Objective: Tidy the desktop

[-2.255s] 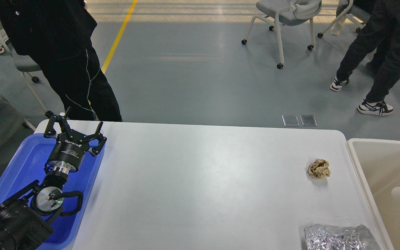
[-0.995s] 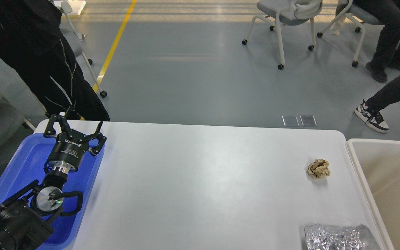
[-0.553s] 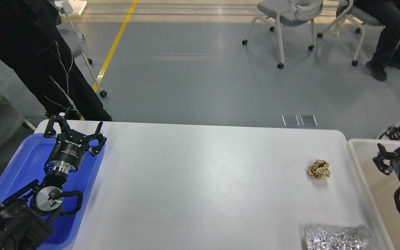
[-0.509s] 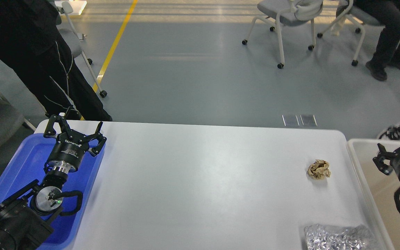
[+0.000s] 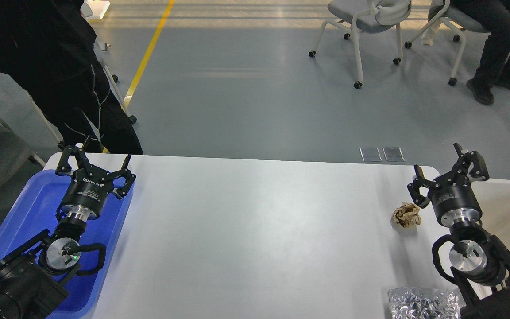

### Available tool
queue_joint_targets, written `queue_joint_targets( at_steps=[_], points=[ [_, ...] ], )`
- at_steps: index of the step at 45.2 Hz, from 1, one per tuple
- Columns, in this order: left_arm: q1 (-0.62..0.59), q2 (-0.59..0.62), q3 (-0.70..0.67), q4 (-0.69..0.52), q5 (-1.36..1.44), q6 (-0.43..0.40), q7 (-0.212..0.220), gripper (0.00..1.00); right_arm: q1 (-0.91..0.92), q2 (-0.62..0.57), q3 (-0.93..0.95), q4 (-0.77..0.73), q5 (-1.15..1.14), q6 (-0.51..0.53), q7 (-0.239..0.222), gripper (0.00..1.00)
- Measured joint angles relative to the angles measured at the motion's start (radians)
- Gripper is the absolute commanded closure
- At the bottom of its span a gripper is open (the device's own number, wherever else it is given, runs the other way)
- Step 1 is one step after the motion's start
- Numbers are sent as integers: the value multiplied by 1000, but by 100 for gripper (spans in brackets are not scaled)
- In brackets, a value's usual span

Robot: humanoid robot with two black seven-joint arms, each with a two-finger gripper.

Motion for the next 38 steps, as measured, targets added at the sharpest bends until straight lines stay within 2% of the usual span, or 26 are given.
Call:
queue_joint_targets(
  at_steps=[14,24,38],
  points=[
    [0,0,1,0,0,0,0,0,-4,37,-10,-15,-46,56,56,0],
    [0,0,1,0,0,-1,0,0,10,49,-14,-45,-168,60,90,0],
    [0,0,1,0,0,-1,0,0,16,75,-16,-62,-218,60,147,0]
  ],
)
